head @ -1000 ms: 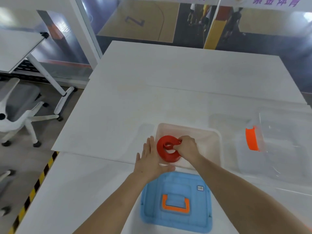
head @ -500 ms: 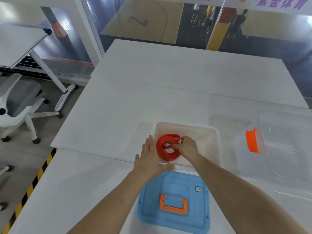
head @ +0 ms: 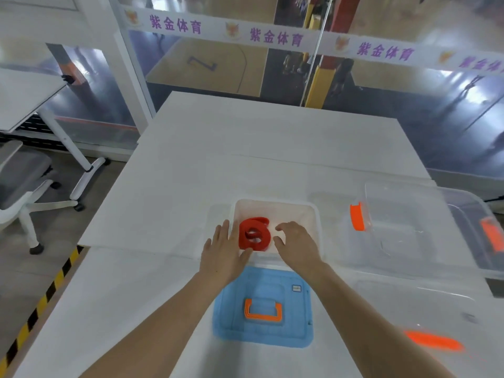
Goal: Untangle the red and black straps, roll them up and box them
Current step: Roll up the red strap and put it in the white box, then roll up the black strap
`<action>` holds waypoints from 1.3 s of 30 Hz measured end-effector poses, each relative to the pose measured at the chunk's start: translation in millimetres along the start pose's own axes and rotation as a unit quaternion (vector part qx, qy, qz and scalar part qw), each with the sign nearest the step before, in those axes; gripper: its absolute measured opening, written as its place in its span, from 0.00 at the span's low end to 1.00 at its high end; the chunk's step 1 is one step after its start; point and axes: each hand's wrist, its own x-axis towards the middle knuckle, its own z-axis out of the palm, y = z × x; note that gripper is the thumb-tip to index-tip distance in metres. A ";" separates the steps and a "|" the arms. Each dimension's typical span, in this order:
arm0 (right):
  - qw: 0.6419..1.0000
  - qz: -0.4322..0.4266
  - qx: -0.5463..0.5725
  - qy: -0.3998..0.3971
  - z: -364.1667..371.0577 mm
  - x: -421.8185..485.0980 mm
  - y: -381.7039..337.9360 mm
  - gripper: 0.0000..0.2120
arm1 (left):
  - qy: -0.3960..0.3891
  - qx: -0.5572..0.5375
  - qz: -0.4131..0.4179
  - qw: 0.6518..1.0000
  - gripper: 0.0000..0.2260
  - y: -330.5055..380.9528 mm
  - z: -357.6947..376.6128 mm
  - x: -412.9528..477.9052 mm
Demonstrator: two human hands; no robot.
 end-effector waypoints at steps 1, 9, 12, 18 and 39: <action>1.000 -0.013 -0.014 0.009 -6.0 -19.1 -2.3 0.16 | 0.014 0.000 0.013 1.000 0.37 2.7 -2.7 -16.6; 0.996 0.022 -0.056 0.061 -39.1 -196.4 -1.7 0.16 | 0.010 -0.012 0.088 0.996 0.28 37.1 2.6 -147.3; 0.992 0.061 -0.065 0.085 -45.0 -268.1 13.0 0.16 | -0.008 -0.027 0.110 0.993 0.27 58.0 17.6 -185.7; 0.980 0.133 -0.050 0.138 -55.5 -370.8 63.6 0.14 | -0.027 0.004 0.185 0.982 0.25 101.6 48.8 -250.2; 0.993 0.120 -0.009 0.014 -66.7 -512.2 376.1 0.12 | -0.157 -0.032 0.116 0.980 0.25 343.3 263.8 -347.8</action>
